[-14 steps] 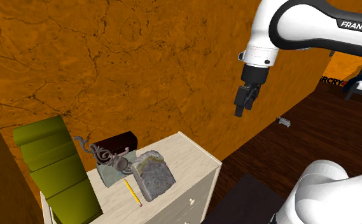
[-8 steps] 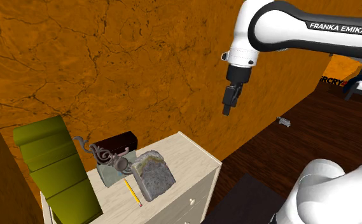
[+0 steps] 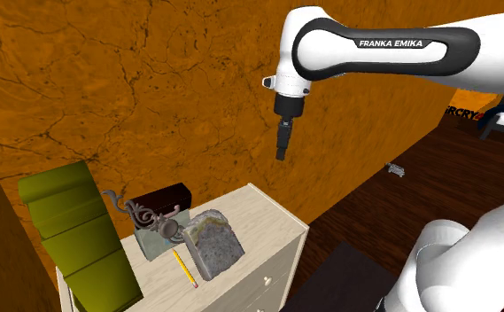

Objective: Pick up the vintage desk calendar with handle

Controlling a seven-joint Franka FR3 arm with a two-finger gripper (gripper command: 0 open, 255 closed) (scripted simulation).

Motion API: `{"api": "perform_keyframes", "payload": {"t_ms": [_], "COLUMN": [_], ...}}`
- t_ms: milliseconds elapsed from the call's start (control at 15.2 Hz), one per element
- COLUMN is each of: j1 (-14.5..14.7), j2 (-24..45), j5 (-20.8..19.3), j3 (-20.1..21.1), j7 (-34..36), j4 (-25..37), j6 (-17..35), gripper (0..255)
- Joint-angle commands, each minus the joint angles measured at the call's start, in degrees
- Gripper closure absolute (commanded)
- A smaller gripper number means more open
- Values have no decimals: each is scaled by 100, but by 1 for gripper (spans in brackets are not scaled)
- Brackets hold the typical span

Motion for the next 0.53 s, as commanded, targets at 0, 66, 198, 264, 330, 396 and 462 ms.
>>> {"api": "perform_keyframes", "payload": {"t_ms": [0,66,198,264,330,396,462], "j1": [128,187,303,360,416,471,524], "j2": [384,562,908,1077,1242,1404,1562], "j5": [-13,-16,-23,-28,-34,-41,-50], "j3": [24,48,106,139,175,215,258], "j7": [-399,-578,-927,-1098,-1265,-1431,-1593], "j4": [180,303,554,681,809,937,1065], "j6": [230,298,420,475,526,574,618], "gripper": [0,0,0,0,0,0,0]}}
